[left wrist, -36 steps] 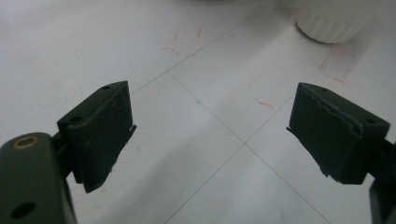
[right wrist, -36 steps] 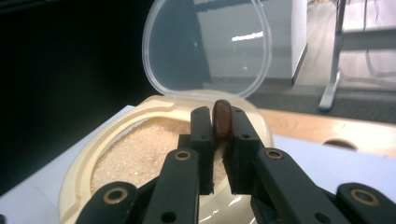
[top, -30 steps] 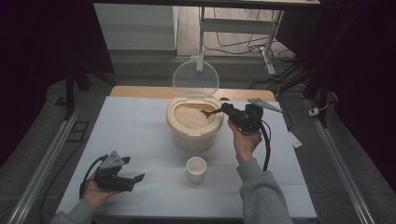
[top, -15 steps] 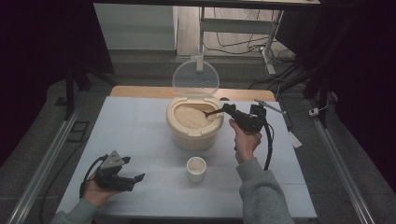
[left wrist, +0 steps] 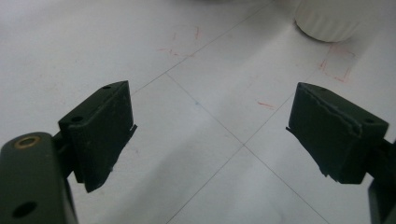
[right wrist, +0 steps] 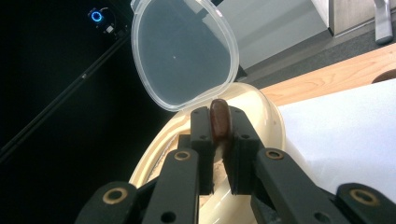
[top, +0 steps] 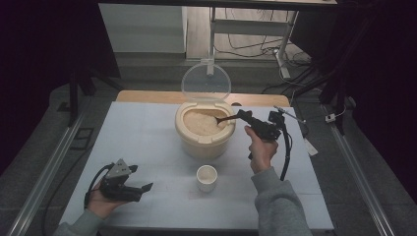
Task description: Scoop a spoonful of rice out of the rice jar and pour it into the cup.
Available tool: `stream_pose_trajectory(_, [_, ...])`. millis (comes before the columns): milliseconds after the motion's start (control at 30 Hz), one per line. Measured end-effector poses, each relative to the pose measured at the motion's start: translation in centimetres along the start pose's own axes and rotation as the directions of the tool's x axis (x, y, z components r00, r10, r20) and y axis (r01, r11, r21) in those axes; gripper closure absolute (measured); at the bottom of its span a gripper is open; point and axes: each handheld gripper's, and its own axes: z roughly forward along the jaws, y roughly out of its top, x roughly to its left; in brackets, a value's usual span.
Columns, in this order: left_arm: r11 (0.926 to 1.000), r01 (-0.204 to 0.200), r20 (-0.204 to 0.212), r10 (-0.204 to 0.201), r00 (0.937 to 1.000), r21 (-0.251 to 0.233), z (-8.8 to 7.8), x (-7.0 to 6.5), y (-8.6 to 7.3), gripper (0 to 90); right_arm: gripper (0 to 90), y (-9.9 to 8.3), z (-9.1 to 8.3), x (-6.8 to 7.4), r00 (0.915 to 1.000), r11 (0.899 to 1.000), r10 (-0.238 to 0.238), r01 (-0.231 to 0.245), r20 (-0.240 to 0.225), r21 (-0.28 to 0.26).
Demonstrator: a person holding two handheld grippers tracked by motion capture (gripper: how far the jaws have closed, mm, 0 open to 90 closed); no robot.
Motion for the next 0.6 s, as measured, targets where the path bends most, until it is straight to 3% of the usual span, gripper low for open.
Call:
stream_pose_trajectory(367, [1.0,-0.002,0.0,0.002,1.0,0.0,0.0,0.0,0.0,14.2,83.0,0.3,-0.5,-0.8,0.9935,0.994,0.113,-0.113,-0.011,-0.005])
stream_pose_trajectory(600, [1.0,-0.01,-0.004,0.01,0.9999,0.002,0.1,-0.1,0.1,14.2,83.0,0.6,-1.0,-1.3,0.9785,0.979,0.204,-0.204,-0.03,-0.013])
